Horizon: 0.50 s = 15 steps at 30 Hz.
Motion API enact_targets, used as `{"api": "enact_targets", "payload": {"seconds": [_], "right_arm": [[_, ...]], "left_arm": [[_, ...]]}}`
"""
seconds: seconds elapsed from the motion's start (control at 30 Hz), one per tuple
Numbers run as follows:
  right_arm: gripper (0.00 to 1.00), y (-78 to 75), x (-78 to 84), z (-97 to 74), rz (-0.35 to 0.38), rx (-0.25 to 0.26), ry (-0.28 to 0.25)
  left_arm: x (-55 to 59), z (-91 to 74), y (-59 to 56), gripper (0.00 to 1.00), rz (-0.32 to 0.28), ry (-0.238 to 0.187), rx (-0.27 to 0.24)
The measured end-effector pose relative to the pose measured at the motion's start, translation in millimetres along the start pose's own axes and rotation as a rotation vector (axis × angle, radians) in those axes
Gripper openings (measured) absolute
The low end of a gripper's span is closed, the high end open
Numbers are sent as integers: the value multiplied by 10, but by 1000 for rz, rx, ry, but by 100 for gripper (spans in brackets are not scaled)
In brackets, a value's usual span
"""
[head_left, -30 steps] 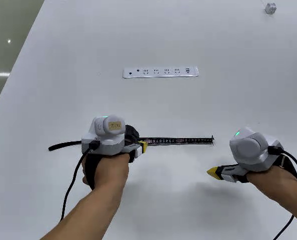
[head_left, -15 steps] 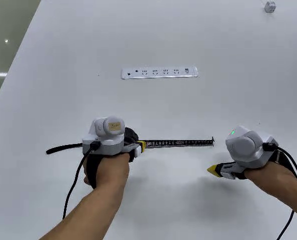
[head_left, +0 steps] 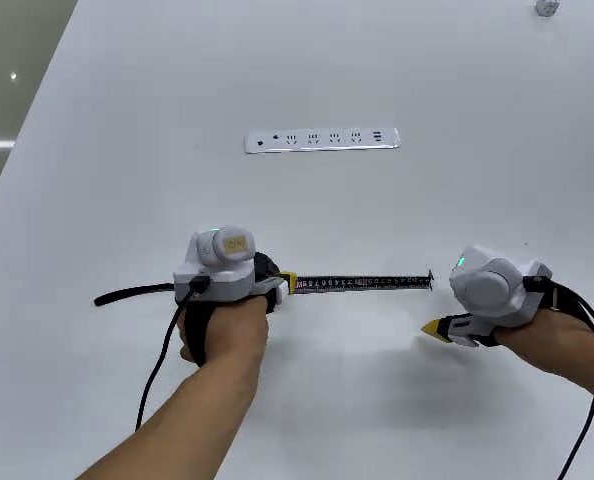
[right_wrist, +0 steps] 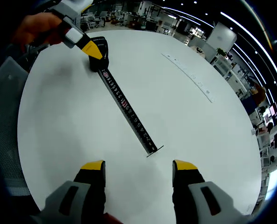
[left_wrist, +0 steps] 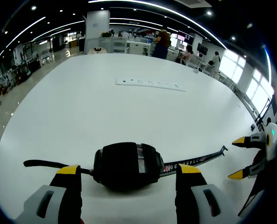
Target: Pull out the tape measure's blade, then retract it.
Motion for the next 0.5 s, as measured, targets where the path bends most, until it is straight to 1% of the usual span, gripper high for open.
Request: {"api": "enact_targets", "payload": {"seconds": [0.03,0.07,0.13,0.17,0.23,0.27,0.3,0.33,0.43,0.47,0.5], "right_arm": [[58,-2,-15,7,-19,-7,-6],[57,-39,-35,10,-37,5,-18],[55,-44,-33,18,-66,-9,-16],[55,-85,-28,30,-92,3,-14],[56,-84,-39,57,-136,-16,-25],[55,-96,-30,68,-164,-15,-19],[54,-100,-34,84,-227,-24,-22],[53,-93,-42,88,-255,-28,-29],[49,-96,-45,95,-327,-37,-25],[49,-109,-49,98,-344,-31,-25],[48,-102,-58,103,-352,-41,-29]], "left_arm": [[-3,7,9,80,-5,-1,-3],[-2,17,21,79,-6,1,-5],[-3,28,28,79,-6,-1,-6],[-5,32,33,78,-6,-1,-7],[-13,36,45,78,-10,-2,-10],[-21,38,52,78,-12,-5,-11],[-29,39,62,77,-12,-8,-16],[-35,39,65,77,-13,-10,-17],[-50,45,73,75,-17,-13,-20],[-49,44,68,75,-18,-13,-19],[-47,49,63,75,-18,-12,-18]]}}
Point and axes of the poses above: the centre of the closed fingertips' face, and the gripper's own axes: z roughly forward along the fingers, y roughly to its left, x roughly out of its underside, the point moved 1 cm from there along -z, roughly backward along the fingers, and after that the axes turned 1 degree about -y, right-handed, at the moved point
